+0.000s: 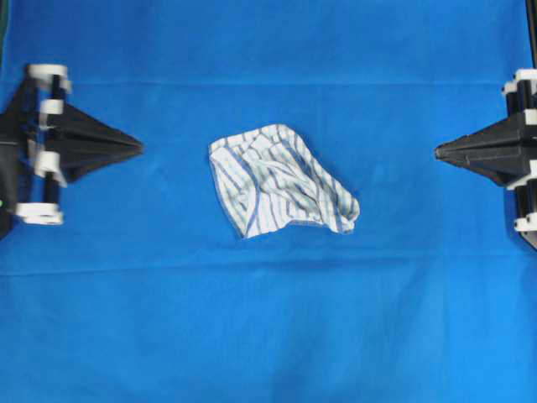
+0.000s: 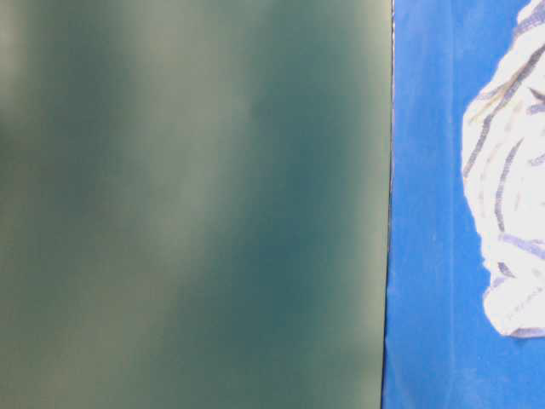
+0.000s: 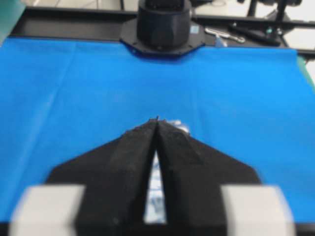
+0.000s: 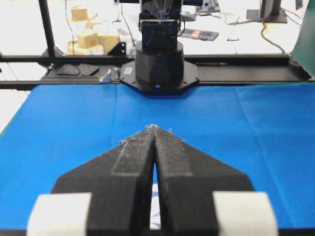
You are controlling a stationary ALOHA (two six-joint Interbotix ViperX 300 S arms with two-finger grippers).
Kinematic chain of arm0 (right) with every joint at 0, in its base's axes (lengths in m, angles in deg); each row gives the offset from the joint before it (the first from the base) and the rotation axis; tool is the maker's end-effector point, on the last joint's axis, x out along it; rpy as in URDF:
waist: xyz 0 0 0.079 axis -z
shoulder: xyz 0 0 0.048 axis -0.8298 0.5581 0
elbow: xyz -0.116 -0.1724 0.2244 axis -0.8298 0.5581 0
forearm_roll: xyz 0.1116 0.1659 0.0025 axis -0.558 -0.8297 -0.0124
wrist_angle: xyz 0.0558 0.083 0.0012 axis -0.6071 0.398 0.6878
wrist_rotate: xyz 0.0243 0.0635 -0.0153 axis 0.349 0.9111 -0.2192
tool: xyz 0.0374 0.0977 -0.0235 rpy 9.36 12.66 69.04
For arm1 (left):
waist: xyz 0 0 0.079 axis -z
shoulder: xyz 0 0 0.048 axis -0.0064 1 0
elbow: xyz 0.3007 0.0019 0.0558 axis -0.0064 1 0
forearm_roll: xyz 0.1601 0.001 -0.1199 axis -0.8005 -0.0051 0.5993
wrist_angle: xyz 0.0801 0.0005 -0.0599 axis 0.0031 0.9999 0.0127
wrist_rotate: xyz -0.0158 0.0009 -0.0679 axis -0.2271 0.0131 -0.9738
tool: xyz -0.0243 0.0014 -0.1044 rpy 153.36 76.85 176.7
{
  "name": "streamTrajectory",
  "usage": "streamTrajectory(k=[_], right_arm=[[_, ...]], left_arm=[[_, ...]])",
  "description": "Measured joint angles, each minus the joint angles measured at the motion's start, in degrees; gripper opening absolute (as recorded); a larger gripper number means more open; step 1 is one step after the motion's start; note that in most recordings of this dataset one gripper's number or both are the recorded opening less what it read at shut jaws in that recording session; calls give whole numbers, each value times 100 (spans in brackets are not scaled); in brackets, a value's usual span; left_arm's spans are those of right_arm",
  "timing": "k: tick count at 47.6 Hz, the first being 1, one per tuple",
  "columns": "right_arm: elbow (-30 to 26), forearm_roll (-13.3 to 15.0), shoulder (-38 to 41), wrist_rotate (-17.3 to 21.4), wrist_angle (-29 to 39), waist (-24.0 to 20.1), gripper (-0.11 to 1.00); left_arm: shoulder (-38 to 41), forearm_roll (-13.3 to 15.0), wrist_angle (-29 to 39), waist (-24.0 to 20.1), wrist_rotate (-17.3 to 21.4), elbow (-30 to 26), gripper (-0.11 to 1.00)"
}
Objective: Hand over the towel.
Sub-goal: 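Reach the left gripper to the striped towel and grasp its edge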
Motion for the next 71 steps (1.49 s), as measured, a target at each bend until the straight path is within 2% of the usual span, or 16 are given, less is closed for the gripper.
streamTrajectory(k=[10,13,16,28,43,52,66,69,71], right_arm=[[-9,0,62,9,35,0,0],[-9,0,79,9,53,0,0],[-9,0,132,18,97,0,0],[-9,0,325,18,114,0,0],[-9,0,527,18,123,0,0],[0,0,606,18,114,0,0],[-9,0,712,18,114,0,0],[-9,0,721,9,114,0,0],[-9,0,712,18,123,0,0]], left_arm=[[1107,0,35,-44,-18,-606,75],[1459,0,114,-44,-18,-800,88],[1819,0,290,-53,-18,-1046,94],[3094,0,1301,-105,-18,-1942,94],[4693,0,1670,-193,-18,-2531,94],[5379,0,2004,-185,-18,-2848,94],[5625,0,2039,-211,0,-2909,93],[5625,0,2074,-220,35,-2927,89],[5643,0,2136,-211,70,-2944,81]])
